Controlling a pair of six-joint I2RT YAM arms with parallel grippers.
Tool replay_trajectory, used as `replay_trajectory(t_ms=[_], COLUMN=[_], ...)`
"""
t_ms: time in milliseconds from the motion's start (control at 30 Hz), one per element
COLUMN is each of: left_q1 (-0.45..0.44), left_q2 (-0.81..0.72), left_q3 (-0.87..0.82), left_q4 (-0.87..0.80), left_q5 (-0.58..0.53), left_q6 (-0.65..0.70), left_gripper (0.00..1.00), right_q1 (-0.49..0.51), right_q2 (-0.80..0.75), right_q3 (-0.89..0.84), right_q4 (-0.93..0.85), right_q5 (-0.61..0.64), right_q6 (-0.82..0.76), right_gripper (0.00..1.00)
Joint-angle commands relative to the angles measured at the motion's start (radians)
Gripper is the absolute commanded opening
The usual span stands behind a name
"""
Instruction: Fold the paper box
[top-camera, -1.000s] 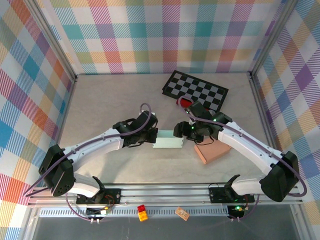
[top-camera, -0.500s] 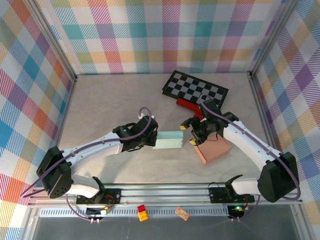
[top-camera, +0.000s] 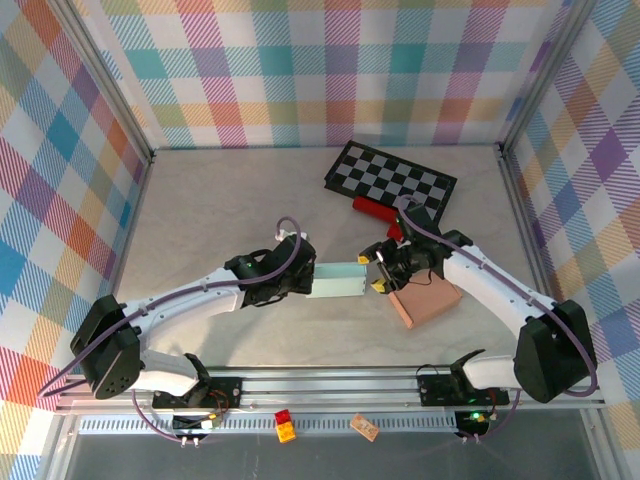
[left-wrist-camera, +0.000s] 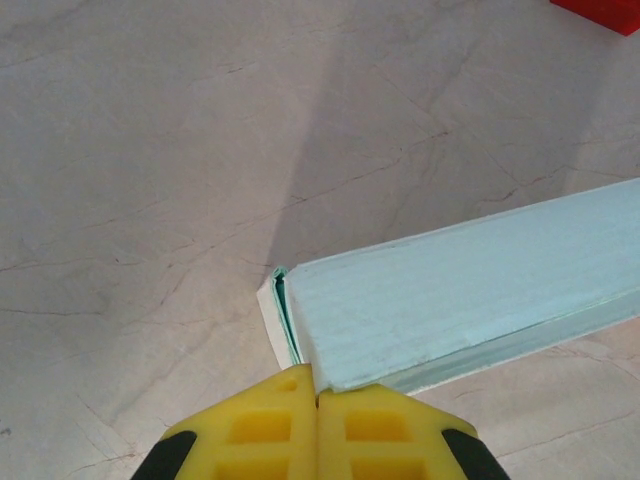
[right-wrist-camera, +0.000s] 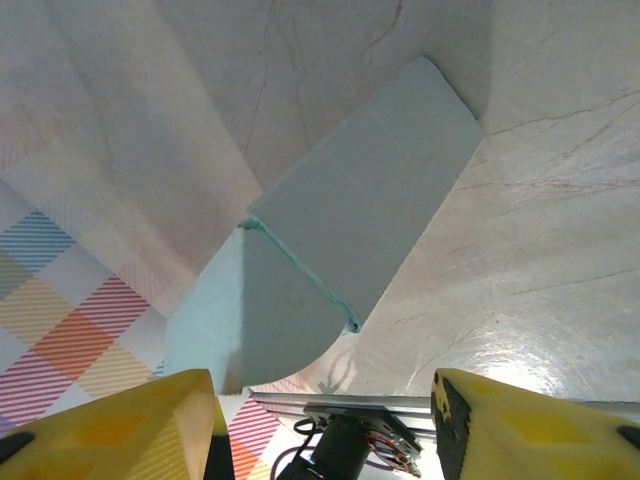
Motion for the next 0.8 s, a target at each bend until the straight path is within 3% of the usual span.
replay_trajectory(t_ms=[0,200,400,767], left_q1=[-0.02,-0.029,-0.037,-0.034], left_q2=[-0.02,-0.016,-0.034,-0.166], left_q3=[-0.028,-0.028,-0.032,0.007], left_q4=[0.0,-0.006,-0.026,-0.13], left_q5=[-0.005,0.002,0.03,0.103], left_q6=[-0.023,-0.033,-0.057,-0.158], left_gripper=[0.05,0.09,0.27,0.43], right_q1=[-0.005,-0.005,-0.006,-0.005], right_q2=[0.011,0.007,0.005,0.022], right_q3=[-0.019,-0.055,-0.066,-0.068], right_q4=[-0.001,-0.003,-0.008,-0.018], right_q5=[-0.02,-0.016,-0.009,-0.011], right_q6=[-0.002,-0.016,-0.028,-0.054], right_gripper=[0.57,0.55,0.54,0.52])
